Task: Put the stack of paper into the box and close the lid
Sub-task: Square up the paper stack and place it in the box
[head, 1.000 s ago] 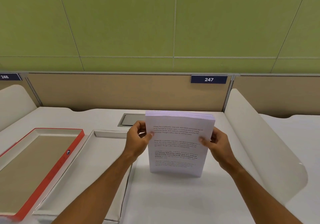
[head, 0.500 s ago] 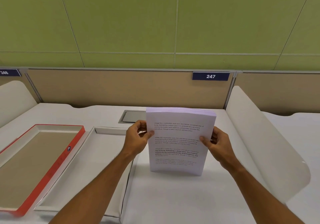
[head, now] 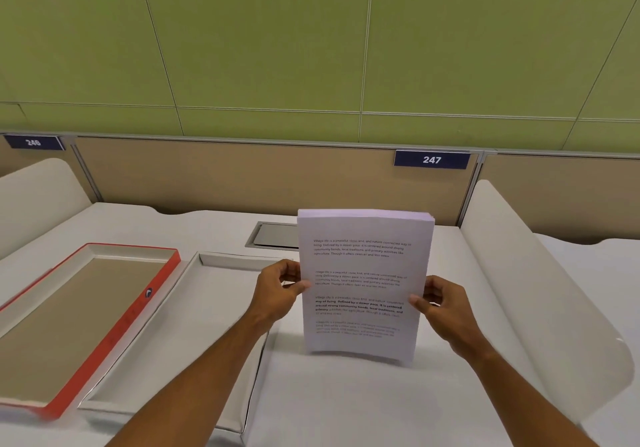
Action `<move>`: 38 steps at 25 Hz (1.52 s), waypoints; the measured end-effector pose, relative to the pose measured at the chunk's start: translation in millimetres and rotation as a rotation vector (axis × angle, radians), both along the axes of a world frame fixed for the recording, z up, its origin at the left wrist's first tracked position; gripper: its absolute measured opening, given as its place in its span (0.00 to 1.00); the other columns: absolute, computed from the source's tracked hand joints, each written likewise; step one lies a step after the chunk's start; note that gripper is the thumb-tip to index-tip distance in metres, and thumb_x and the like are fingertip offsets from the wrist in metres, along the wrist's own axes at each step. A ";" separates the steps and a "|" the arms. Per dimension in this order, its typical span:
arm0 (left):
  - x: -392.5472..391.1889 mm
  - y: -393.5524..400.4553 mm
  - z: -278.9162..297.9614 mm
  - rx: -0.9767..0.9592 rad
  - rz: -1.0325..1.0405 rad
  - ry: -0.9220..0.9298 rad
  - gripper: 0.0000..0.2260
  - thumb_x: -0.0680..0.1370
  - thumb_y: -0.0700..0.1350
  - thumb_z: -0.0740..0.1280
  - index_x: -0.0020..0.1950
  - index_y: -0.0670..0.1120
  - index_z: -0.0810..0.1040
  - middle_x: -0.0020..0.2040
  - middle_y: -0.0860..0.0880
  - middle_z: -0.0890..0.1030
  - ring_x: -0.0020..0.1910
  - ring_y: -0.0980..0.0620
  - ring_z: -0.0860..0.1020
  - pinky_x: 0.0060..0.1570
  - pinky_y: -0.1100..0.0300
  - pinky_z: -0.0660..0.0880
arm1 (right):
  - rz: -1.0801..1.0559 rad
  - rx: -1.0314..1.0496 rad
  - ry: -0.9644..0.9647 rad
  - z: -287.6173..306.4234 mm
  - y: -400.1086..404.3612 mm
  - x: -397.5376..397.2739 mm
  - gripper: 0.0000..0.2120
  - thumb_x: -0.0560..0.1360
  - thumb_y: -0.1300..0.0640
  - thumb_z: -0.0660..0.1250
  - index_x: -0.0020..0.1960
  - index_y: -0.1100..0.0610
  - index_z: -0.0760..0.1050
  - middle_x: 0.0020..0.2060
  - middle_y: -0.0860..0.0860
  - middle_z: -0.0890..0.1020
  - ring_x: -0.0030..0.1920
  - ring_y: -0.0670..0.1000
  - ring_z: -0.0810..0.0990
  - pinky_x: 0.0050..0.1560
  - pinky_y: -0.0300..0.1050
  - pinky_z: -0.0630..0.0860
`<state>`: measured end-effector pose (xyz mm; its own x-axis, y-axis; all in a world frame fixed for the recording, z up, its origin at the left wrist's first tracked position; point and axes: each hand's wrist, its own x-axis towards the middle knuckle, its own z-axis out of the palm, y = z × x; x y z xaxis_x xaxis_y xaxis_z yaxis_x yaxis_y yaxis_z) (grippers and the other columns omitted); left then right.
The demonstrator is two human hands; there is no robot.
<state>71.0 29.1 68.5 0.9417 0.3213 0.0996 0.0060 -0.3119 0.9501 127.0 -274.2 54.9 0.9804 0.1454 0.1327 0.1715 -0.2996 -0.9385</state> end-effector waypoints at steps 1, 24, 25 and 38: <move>-1.4 2.0 4.0 -0.016 0.003 -0.010 0.07 0.72 0.41 0.74 0.47 0.47 0.79 0.47 0.50 0.84 0.45 0.52 0.82 0.44 0.65 0.80 | 0.014 0.019 -0.005 6.3 0.3 2.0 0.07 0.73 0.64 0.73 0.50 0.57 0.81 0.45 0.50 0.87 0.45 0.50 0.86 0.43 0.39 0.82; -33.3 234.7 -0.1 -0.332 0.152 0.332 0.08 0.71 0.33 0.74 0.43 0.30 0.78 0.35 0.43 0.86 0.35 0.47 0.86 0.29 0.60 0.80 | -0.004 0.081 0.368 6.5 249.0 -32.0 0.16 0.74 0.62 0.71 0.30 0.60 0.71 0.34 0.56 0.85 0.31 0.50 0.86 0.28 0.37 0.78; -32.4 240.6 -4.4 -0.327 0.160 0.360 0.08 0.70 0.32 0.74 0.44 0.29 0.78 0.37 0.41 0.86 0.35 0.46 0.86 0.30 0.58 0.81 | -0.038 0.055 0.380 0.7 258.9 -34.2 0.20 0.74 0.63 0.71 0.27 0.57 0.67 0.32 0.57 0.82 0.31 0.51 0.85 0.27 0.37 0.77; -18.0 269.1 -49.1 0.031 0.187 0.603 0.11 0.69 0.40 0.77 0.41 0.39 0.74 0.47 0.40 0.83 0.35 0.48 0.80 0.25 0.61 0.73 | -0.210 -0.296 0.519 -38.8 327.0 -38.1 0.07 0.73 0.59 0.69 0.41 0.60 0.72 0.41 0.56 0.84 0.39 0.57 0.85 0.37 0.46 0.82</move>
